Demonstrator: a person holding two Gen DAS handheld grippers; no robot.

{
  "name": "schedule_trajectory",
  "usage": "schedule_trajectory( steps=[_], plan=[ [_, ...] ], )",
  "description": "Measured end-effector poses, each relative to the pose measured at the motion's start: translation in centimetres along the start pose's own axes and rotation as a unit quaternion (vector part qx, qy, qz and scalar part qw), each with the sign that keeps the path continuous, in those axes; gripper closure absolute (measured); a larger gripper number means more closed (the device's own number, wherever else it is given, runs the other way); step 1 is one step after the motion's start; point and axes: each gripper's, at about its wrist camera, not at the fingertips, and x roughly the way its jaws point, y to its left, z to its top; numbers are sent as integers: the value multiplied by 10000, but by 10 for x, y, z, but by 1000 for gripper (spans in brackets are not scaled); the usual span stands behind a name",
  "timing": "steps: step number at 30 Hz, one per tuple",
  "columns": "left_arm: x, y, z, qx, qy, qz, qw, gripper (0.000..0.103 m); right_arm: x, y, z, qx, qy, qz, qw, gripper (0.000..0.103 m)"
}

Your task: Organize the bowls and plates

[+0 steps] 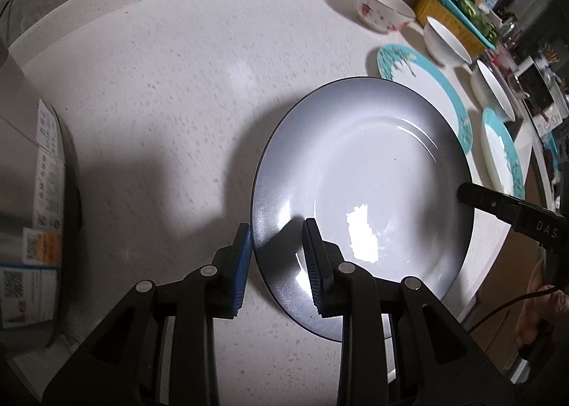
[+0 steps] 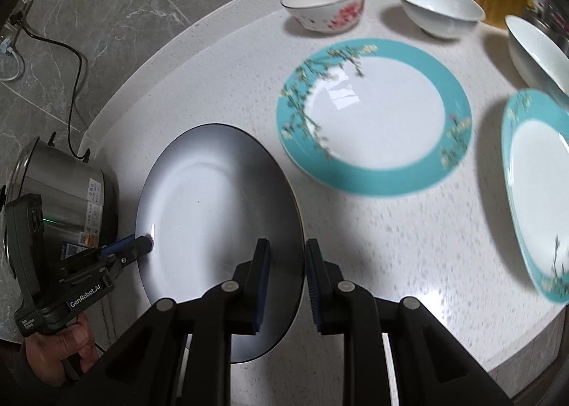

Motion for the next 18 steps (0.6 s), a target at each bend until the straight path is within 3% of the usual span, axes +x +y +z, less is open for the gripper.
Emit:
schedule_trajectory(
  steps=[18],
  plan=[
    [28,-19,-4,335,96,109,9993,77,17,-20,-22,212,75,-105,9997,79]
  ],
)
